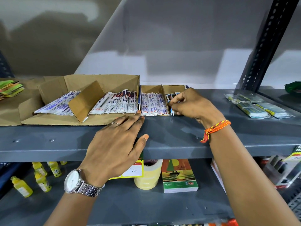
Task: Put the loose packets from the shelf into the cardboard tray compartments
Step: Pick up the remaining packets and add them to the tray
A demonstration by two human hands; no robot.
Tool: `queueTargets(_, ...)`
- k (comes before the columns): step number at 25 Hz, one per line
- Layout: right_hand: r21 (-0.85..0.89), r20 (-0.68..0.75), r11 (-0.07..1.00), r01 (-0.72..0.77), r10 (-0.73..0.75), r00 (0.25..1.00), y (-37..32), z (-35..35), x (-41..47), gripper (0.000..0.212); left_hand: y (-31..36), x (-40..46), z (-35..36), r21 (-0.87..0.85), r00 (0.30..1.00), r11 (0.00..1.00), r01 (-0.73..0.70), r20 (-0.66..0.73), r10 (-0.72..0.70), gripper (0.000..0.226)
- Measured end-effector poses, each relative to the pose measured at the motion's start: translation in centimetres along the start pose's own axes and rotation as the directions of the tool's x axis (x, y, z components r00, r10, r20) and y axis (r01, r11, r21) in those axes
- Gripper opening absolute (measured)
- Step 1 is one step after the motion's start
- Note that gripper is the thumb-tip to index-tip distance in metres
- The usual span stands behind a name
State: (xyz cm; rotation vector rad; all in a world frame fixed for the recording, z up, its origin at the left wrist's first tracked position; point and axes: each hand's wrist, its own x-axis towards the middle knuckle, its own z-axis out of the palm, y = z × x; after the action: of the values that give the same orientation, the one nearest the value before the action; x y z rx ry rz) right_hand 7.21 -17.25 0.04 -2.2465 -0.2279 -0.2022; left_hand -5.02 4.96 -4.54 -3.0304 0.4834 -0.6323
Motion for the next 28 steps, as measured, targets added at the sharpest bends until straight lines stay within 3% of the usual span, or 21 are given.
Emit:
queueTargets(9,-0.033,0.051,0.999,0.026,-0.025,0.998,0.2,0.2,0.0,0.031,-0.1,0.2,0.0,-0.011,0.999,1.0,0.003,0.033,-0.002,0.073)
queueTargets(15,0.096,0.072,0.995,-0.039,0.032,0.997,0.2,0.2,-0.1,0.036,0.0,0.1,0.0,-0.013,0.999,1.0,0.008,0.041,-0.007,0.073)
queueTargets(19,0.102,0.004,0.993,-0.063,0.063,0.998,0.5,0.6,0.0,0.028,-0.2,0.1,0.0,-0.014,0.999,1.0,0.003,0.048,-0.002,0.074)
queueTargets(25,-0.128,-0.183,0.991,-0.022,-0.002,0.983,0.5,0.1,-0.7,0.023,-0.2,0.1,-0.1,-0.022,0.999,1.0,-0.003,0.054,0.004,0.074)
queueTargets(28,-0.129,-0.2,0.992,-0.01,-0.016,0.98,0.3,-0.1,-1.1,0.024,-0.1,0.1,-0.1,-0.02,0.999,1.0,-0.007,0.052,0.008,0.075)
